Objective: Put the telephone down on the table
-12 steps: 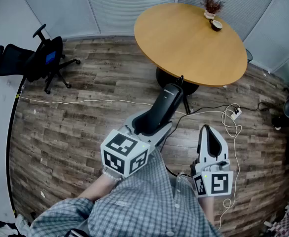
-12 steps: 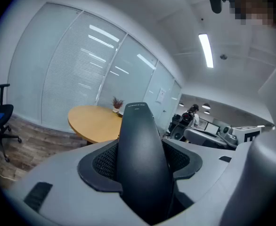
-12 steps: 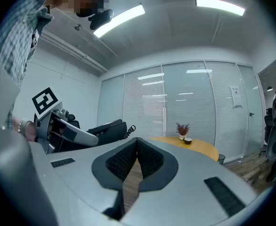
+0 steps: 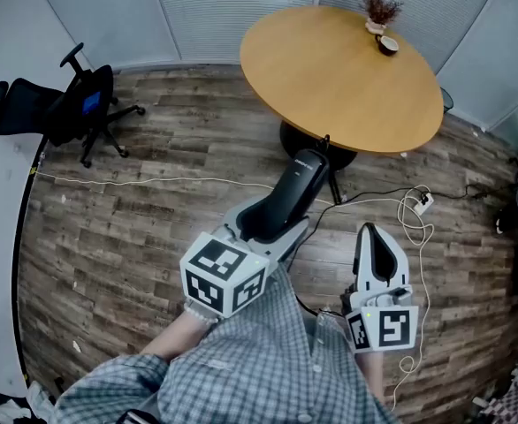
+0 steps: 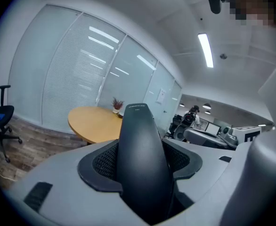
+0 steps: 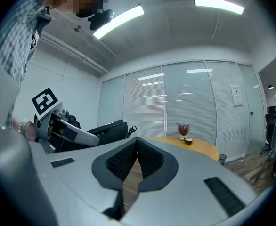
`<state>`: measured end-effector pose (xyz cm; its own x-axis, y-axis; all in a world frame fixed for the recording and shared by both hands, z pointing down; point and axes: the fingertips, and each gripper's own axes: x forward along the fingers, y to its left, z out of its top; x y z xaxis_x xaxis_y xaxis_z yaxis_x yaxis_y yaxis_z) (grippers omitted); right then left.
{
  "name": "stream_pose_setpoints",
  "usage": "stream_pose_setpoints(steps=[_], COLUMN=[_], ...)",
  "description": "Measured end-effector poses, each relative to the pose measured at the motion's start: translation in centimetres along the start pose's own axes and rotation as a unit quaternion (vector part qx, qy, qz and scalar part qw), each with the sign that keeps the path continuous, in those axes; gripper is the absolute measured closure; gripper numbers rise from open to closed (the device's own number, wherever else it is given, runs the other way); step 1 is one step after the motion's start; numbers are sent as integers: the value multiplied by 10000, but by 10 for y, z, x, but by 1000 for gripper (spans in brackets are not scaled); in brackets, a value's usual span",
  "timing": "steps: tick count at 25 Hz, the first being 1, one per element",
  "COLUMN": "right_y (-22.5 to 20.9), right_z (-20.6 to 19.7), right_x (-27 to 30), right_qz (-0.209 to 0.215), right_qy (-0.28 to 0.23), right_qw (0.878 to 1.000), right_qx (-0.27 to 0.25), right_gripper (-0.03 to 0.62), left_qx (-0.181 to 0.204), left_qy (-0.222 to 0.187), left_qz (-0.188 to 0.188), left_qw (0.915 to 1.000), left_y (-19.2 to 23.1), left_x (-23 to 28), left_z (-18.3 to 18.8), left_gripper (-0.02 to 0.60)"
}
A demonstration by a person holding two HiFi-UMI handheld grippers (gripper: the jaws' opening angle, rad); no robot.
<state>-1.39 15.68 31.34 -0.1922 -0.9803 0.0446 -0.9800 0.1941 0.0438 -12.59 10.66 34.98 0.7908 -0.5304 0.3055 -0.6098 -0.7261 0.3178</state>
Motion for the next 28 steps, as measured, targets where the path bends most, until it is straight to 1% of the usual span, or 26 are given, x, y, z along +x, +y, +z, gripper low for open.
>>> stream_pose_setpoints(steps=[3,10,15,19,28], right_y=[-5,-10,-20,-30,-46], right_z=[-1,-4,-4,-5,-13], right_x=[-4,-17,-35,-51,-75], right_qz=[-8,-2,3,16,111], right_qy=[-38,0,-54,-96,19], right_qw=[9999,9999,9999,9998,9997], right_qx=[116,127,162,156,199], right_gripper=[585,585,585,585,585], left_qx=[-4,-43,-12,-44,-111], left_qy=[-8,-82,-140,-95,-131], left_qz=[28,70,77,134,87], left_qw=[10000,9999,9999,9999,9998], left_y=[-3,-14,-33,-50,-79], left_x=[1,-2,0,4,10], left_z=[-1,0,-3,-9,-16], left_gripper=[301,301,301,301,301])
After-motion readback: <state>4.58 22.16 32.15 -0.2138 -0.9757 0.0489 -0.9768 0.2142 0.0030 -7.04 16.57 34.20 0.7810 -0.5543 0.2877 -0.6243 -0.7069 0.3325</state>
